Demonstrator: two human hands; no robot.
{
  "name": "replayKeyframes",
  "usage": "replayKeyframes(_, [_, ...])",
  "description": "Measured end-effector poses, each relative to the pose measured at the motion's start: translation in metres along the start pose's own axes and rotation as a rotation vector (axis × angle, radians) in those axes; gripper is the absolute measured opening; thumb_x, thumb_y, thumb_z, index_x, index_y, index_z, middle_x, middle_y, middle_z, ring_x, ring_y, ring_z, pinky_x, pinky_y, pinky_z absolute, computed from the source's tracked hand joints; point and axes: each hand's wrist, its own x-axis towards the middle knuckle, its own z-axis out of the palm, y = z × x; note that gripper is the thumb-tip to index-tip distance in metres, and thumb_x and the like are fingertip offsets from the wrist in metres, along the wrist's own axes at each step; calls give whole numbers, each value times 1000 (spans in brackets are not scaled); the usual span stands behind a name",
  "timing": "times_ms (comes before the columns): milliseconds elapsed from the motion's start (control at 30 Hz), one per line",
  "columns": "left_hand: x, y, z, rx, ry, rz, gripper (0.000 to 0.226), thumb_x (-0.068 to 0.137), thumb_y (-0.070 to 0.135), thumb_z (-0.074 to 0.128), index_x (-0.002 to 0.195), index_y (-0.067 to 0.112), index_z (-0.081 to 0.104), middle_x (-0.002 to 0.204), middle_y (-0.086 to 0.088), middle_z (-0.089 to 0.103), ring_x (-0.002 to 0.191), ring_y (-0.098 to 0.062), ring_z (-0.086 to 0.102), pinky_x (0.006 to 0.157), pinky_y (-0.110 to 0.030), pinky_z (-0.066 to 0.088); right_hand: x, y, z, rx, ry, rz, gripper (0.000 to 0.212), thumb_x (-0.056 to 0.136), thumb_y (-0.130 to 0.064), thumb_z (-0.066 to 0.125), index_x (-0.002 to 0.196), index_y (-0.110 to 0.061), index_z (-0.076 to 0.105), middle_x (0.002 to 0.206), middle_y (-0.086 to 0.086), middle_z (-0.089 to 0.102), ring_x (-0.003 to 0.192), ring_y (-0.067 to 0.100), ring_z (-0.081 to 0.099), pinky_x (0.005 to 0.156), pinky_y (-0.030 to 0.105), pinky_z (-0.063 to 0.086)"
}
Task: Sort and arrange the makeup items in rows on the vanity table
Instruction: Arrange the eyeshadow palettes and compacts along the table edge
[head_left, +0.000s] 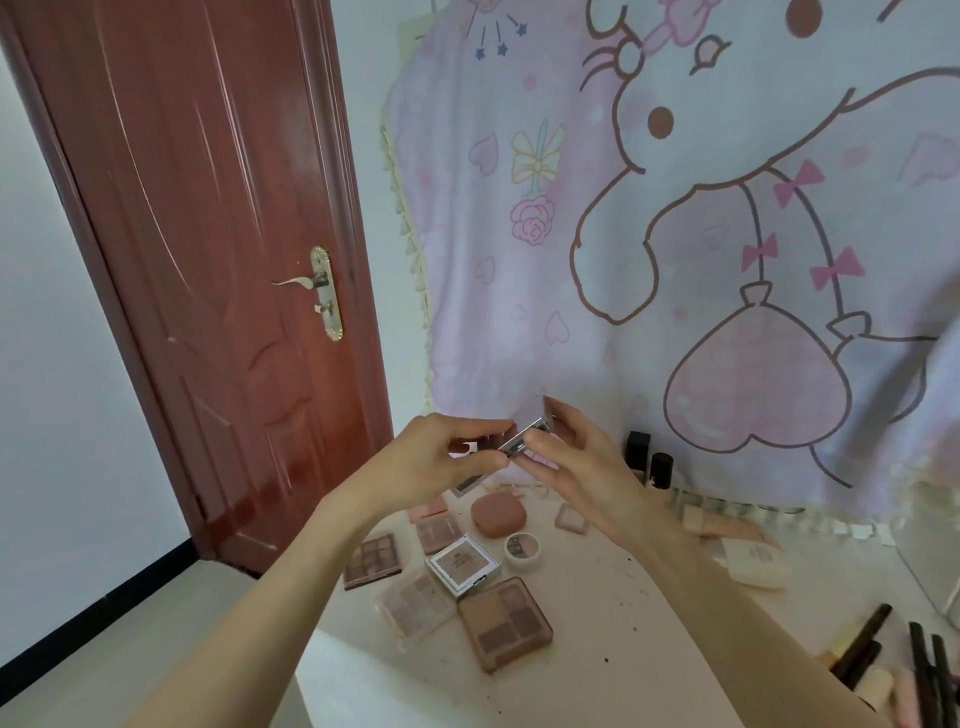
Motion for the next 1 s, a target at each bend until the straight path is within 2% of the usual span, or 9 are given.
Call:
replayKeyframes(133, [8,-1,8,54,7,-23,34,86,27,64,102,56,56,93,8,67,85,-8,59,93,-36,49,-1,2,-9,-9,21,7,43,84,-8,65,125,-6,53,125,12,60,108,23,64,97,38,49])
replayKeyframes(233, [18,1,12,124,-41,-15,42,91,25,57,102,65,51,85,8,62,73,-5,45,77,-28,48,-2,0,-22,13,46,20,41,83,-8,65,123,-4,54,122,10,62,100,21,67,92,34,52])
replayKeyframes(300, [26,5,17,108,-36,4,44,94,22,52,103,65,51,91,15,66,80,3,52,85,-24,47,-3,0,-33,43,57,21,41,80,-7,67,120,-4,56,117,7,64,98,19,68,86,30,54])
replayKeyframes(400, [38,7,29,84,-68,-11,39,95,20,52,108,56,56,108,16,68,100,-1,59,97,-27,44,-7,2,-49,104,47,34,50,73,-13,70,120,-4,57,118,8,65,104,21,65,86,29,54])
replayKeyframes(500, [54,3,39,198,-112,-18,33,95,17,51,117,40,60,105,1,71,84,-11,54,91,-30,45,-6,7,-63,235,1,87,53,74,-9,68,124,-1,53,125,12,61,114,23,60,92,31,52])
replayKeyframes(633, [72,-6,44,300,-84,-17,28,95,11,49,110,26,68,95,3,72,81,-16,60,75,-19,44,5,19,-77,272,6,167,38,83,9,57,117,-7,59,110,9,68,102,21,66,83,27,55])
replayKeyframes(733, [84,-21,44,315,-54,-38,26,95,9,47,98,20,71,84,0,70,78,-20,58,72,-24,44,19,32,-80,229,46,231,49,81,17,56,117,-17,55,110,11,68,96,23,69,79,30,57])
replayKeyframes(833, [95,-41,41,331,-29,-67,24,94,7,49,99,14,71,89,-7,70,72,-14,54,69,-18,42,38,46,-78,133,81,274,56,77,19,60,121,-14,52,118,16,59,96,25,68,76,30,57])
replayKeyframes(1000, [119,-87,27,327,4,-140,24,94,5,49,106,11,70,98,-11,71,86,-19,62,74,-12,40,79,66,-68,119,98,302,30,85,3,61,114,-4,58,103,14,68,92,26,68,75,34,58])
